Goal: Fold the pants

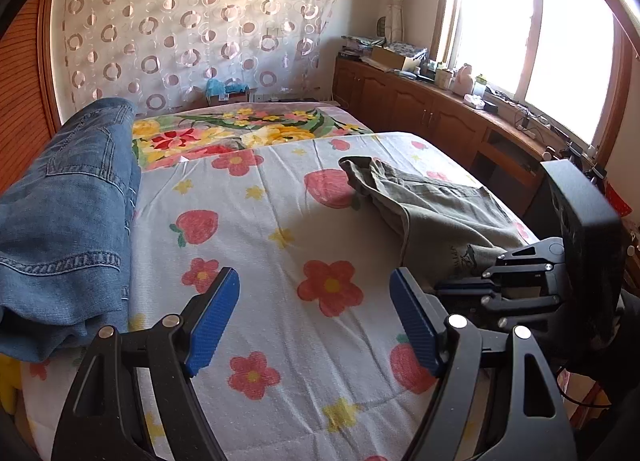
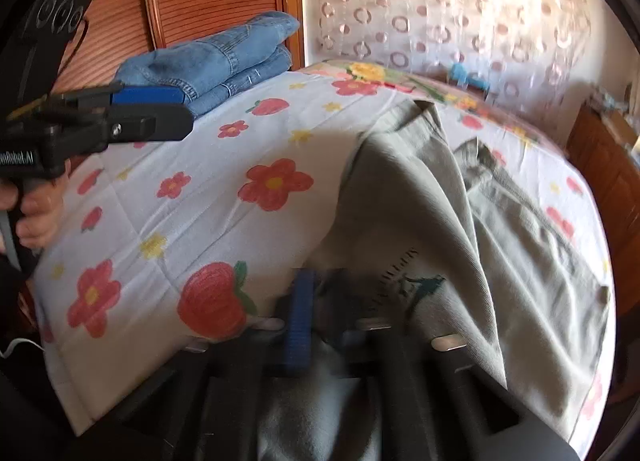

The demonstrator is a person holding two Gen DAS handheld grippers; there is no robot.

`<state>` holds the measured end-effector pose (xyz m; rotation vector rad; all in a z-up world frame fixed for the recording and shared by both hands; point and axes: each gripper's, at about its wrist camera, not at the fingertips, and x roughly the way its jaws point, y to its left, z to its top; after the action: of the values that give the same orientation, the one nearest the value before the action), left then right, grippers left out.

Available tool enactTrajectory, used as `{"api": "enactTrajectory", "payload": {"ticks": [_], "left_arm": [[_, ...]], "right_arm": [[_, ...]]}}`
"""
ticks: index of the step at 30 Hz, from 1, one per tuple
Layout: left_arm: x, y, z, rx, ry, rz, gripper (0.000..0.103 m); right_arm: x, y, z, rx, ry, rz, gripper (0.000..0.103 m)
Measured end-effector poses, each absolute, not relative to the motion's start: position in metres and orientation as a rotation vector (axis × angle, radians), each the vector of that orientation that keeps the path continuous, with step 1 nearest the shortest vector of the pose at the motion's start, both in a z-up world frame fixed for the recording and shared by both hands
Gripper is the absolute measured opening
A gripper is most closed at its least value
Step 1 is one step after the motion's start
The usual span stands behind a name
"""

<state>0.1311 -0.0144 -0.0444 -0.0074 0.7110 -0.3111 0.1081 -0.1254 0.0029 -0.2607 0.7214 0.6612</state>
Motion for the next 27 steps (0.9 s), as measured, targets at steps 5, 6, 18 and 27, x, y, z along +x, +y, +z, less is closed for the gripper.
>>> {"api": "enactTrajectory", "payload": {"ticks": [5,6,18,27], "left_arm": [[0.134,-0.023,-0.045,0.013,0.721,-0.323,0.078],[0.135,-0.025,-0.045,0.016,0.722,-0.326,0.078],[0.153,-0.071,-0.042,0.089,0.739,-0.395,0.078],[0.173,-0.099,-0.045,0.127,0.764,-0.425,0.078]], "right_arm": [[0.107,-0.135,0.012,-0.194,0.691,0.669,0.001],[0.106,-0.140,0.017,-0.178,0.676,0.669,0.002],[0.121,-0.215,0.040,-0.097,0.564,0.503,0.001],[0.144,-0.257,0.025,-0.019,0.569,0.367,0.002]]}}
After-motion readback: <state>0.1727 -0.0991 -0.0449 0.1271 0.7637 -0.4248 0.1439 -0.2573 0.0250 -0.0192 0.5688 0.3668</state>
